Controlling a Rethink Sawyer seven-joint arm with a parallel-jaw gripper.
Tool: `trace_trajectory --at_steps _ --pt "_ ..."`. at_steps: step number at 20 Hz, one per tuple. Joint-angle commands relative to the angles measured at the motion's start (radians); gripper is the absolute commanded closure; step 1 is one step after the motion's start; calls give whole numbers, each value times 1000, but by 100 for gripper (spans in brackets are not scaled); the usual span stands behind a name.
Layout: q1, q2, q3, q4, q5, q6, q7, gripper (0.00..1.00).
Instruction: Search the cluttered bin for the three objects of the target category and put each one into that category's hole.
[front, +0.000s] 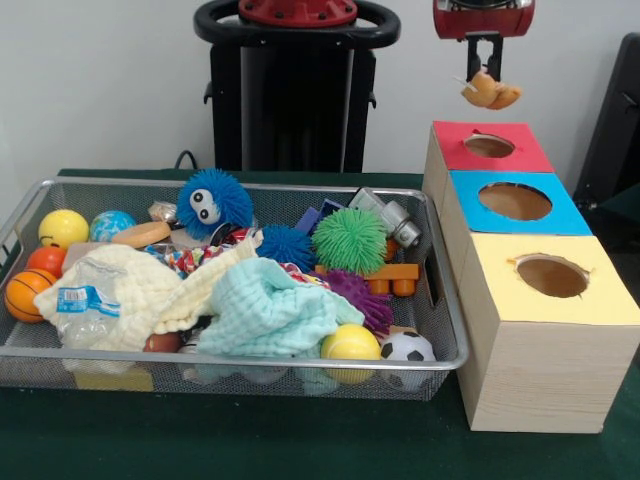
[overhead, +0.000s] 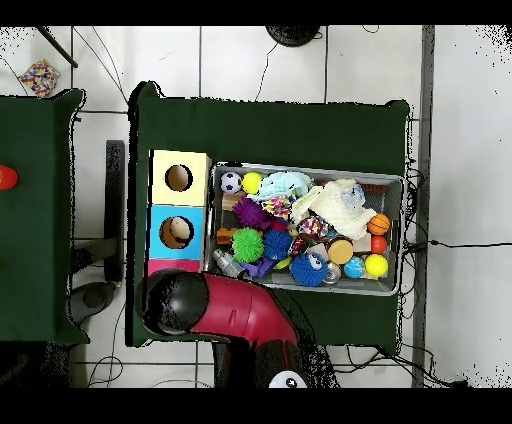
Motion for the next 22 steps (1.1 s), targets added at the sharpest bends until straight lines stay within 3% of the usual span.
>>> trace_trajectory --at_steps 1,16,22 --pt "-31 6 10 98 93 -123 200 100" --pt "-97 23 106 210 158 -340 140 100" --pt "-235 43 317 335 234 -526 166 100"
